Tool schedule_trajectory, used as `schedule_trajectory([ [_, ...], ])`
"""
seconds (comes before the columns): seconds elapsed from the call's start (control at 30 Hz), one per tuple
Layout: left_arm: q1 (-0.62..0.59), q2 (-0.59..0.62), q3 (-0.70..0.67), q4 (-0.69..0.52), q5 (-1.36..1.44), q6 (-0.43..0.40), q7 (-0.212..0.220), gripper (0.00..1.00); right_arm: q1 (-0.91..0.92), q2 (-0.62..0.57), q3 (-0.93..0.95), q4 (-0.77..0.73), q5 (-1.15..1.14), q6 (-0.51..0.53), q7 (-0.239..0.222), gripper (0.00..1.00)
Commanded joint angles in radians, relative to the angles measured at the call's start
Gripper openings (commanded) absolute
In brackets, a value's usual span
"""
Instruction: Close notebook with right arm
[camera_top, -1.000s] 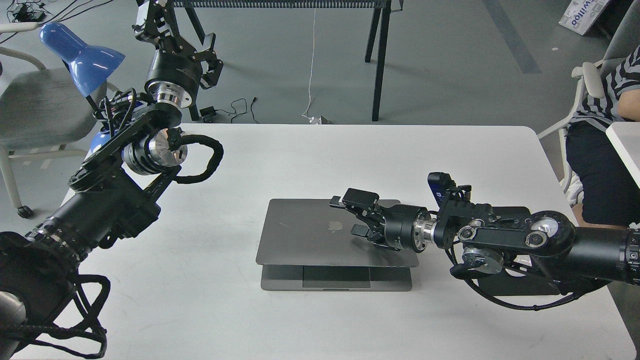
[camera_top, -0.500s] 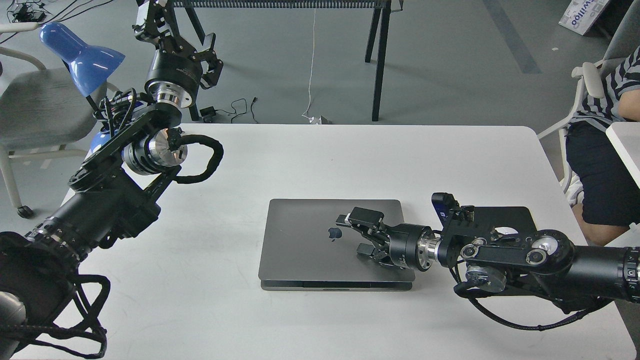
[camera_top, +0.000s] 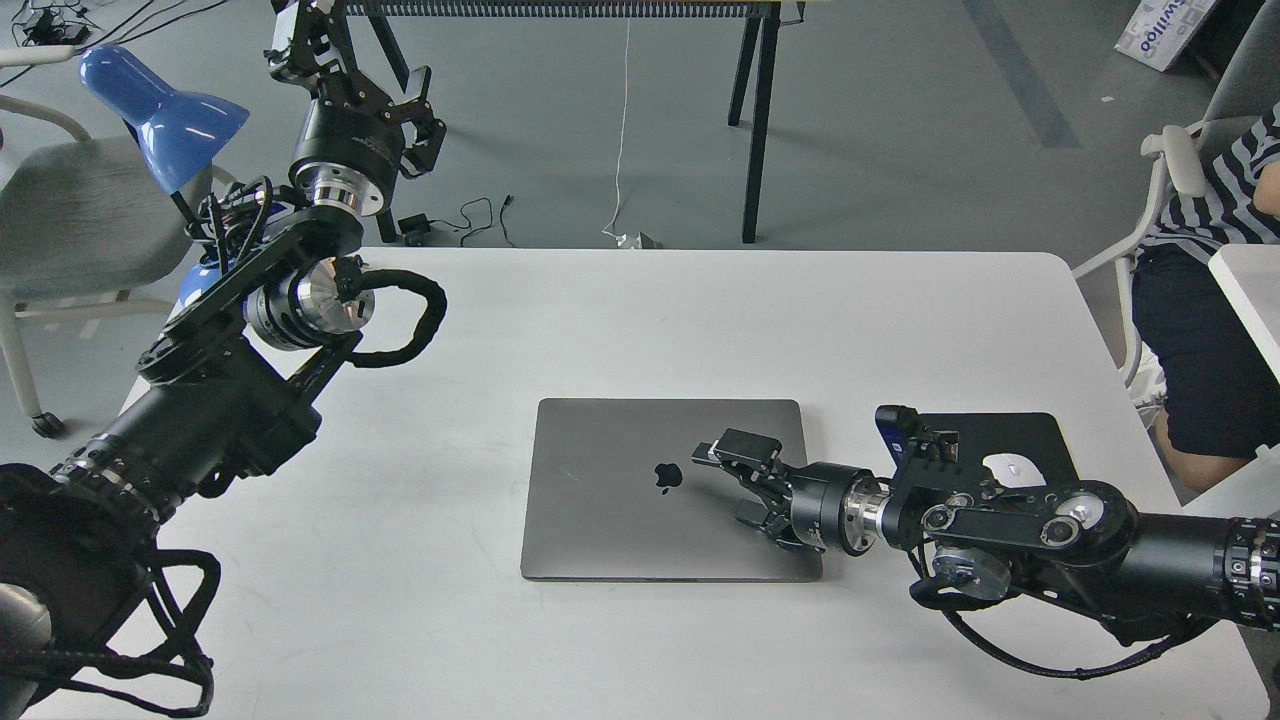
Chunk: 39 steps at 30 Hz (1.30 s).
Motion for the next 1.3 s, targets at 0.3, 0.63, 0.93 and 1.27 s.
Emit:
schedule_trajectory([
  [0.3, 0.000, 0.000, 0.000, 0.000, 0.000, 0.000, 0.000, 1.00, 0.144, -0.124, 0.096, 0.231, 0.004, 0.004, 0.002, 1.00],
  [0.63, 0.000, 0.000, 0.000, 0.000, 0.000, 0.000, 0.000, 1.00, 0.144, -0.199, 0.480, 0.145, 0.038, -0.028, 0.009, 1.00],
  [0.93, 0.000, 0.000, 0.000, 0.000, 0.000, 0.000, 0.000, 1.00, 0.122, -0.101, 0.754, -0.178, 0.107, -0.040, 0.005, 1.00],
  [1.27, 0.000, 0.000, 0.000, 0.000, -0.002, 0.000, 0.000, 1.00, 0.122, -0.015, 0.806, -0.330, 0.115, 0.064, -0.017, 1.00],
])
